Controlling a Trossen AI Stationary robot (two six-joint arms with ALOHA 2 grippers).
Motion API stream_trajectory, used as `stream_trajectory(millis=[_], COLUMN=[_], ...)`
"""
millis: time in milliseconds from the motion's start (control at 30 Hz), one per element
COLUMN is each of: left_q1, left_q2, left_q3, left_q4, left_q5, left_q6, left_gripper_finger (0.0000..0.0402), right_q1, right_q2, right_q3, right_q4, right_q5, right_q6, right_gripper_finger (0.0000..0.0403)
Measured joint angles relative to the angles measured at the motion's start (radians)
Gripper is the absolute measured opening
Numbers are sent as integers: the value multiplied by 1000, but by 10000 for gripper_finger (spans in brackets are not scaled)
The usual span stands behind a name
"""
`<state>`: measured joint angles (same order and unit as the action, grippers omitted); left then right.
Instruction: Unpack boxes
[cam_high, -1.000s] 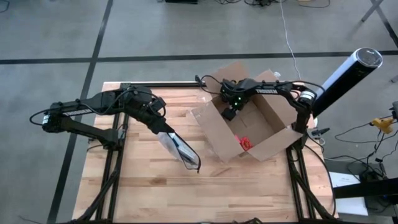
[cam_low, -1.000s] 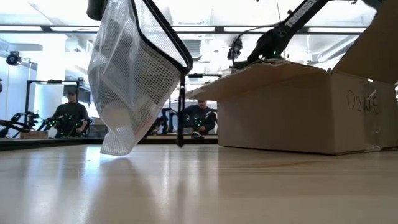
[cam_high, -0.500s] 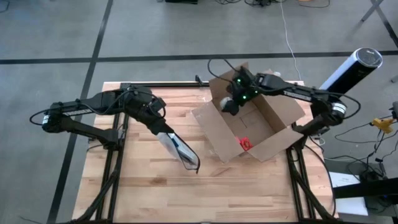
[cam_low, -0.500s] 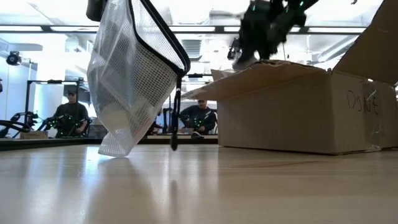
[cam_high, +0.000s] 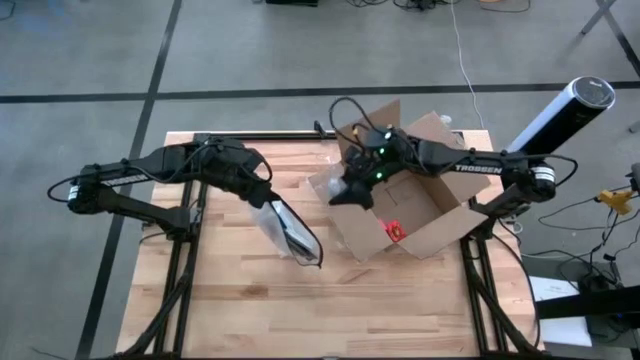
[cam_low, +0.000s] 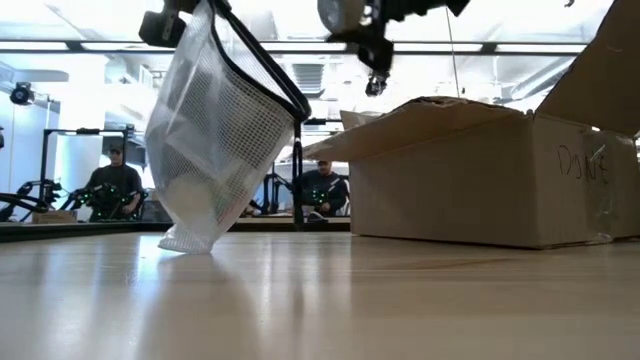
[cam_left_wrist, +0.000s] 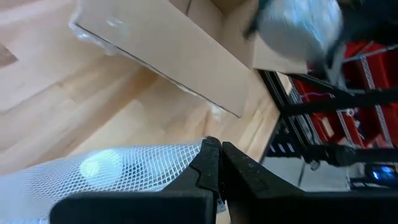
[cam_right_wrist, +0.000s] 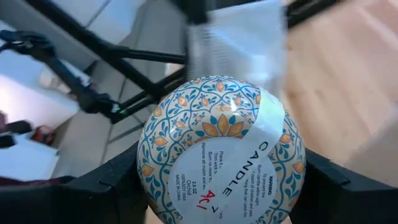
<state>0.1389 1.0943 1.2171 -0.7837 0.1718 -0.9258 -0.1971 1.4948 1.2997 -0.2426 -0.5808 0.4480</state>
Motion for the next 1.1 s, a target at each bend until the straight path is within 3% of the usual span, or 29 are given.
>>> stream_trajectory(millis=[433,967,1100], left_q1=[4,4,3], left_q2=[0,0,0], left_q3=[0,0,0], left_q4=[-15,-44,-44], left_q5=[-84,-78,-76], left_q6=[4,28,31], left_gripper_finger=[0,0,0], right_q1=[146,160,159], right_q2=[218,375,394], right_q3=[171,268,268], right_q4=[46,47,44], right_q5=[-7,-22,42], right_q6=[-5,6,11], right_gripper_finger=[264,264,264])
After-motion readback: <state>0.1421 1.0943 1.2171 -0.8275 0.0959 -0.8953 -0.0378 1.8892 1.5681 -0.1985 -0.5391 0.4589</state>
